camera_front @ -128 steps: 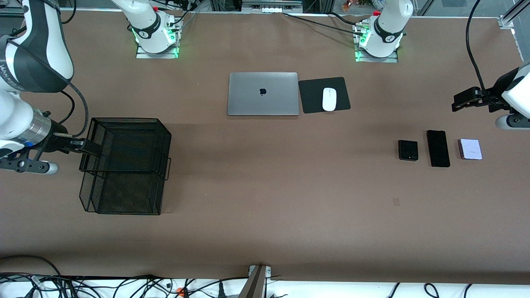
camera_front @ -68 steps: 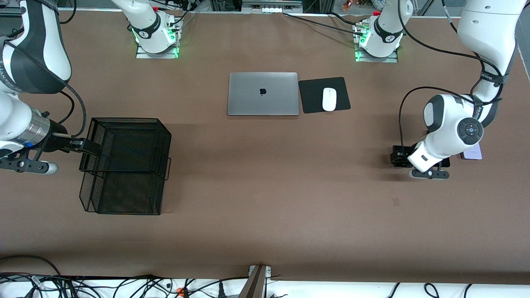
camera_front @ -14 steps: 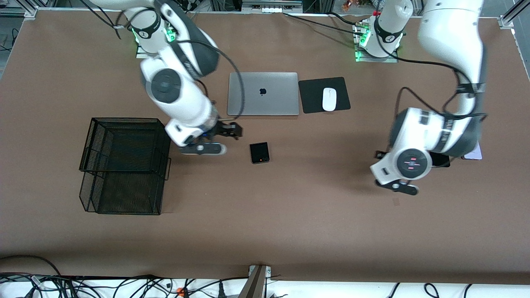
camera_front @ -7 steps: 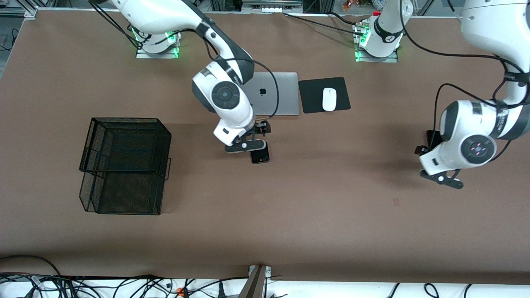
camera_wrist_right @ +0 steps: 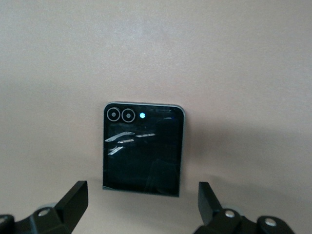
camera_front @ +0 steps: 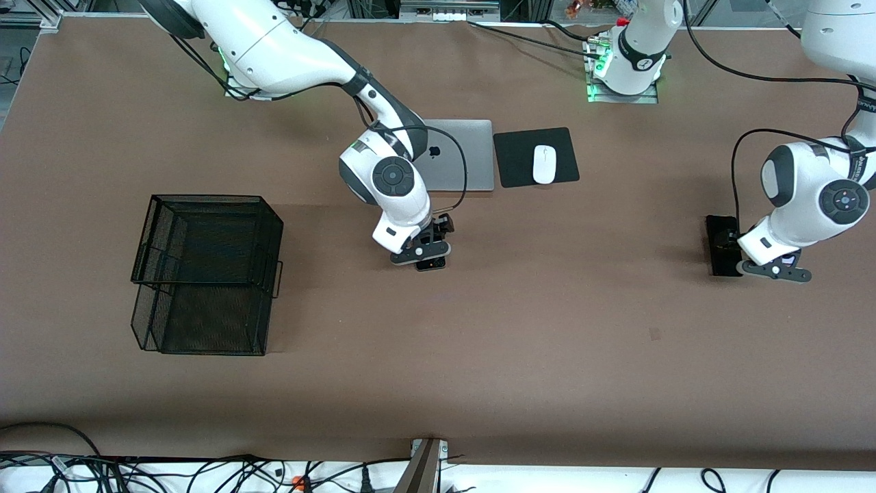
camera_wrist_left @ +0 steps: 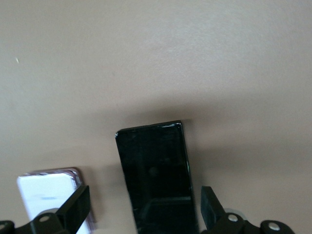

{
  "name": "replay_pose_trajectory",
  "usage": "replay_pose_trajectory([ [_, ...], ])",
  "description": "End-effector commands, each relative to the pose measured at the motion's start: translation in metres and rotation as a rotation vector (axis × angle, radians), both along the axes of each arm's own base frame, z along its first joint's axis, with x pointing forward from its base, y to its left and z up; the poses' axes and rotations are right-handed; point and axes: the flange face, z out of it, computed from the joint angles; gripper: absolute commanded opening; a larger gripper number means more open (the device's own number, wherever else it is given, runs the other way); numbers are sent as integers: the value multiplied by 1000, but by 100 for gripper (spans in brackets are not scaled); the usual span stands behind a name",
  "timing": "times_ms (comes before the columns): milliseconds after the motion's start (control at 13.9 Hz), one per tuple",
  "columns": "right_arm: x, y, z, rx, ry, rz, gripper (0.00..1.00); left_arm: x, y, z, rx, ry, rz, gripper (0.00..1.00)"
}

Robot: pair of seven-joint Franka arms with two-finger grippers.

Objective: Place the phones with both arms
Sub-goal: 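Grasp the flip phone with the right gripper while the left gripper reaches the black phone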

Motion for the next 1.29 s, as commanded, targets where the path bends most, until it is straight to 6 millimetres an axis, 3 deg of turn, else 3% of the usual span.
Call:
replay_pose_trajectory([
  [0, -2, 11, -1, 6, -28, 25, 100, -15, 2, 2, -67, -59, 105, 100],
  [287, -5, 12, -8, -35, -65, 79, 100, -29, 19, -16, -75, -88, 161, 100],
  [502, -9, 15, -19, -47, -60, 91, 100, -37, 18, -37, -84, -116, 190, 100],
  [1220, -10, 13, -40, -55, -77, 118, 100, -38, 12, -63, -100, -128, 211, 100],
])
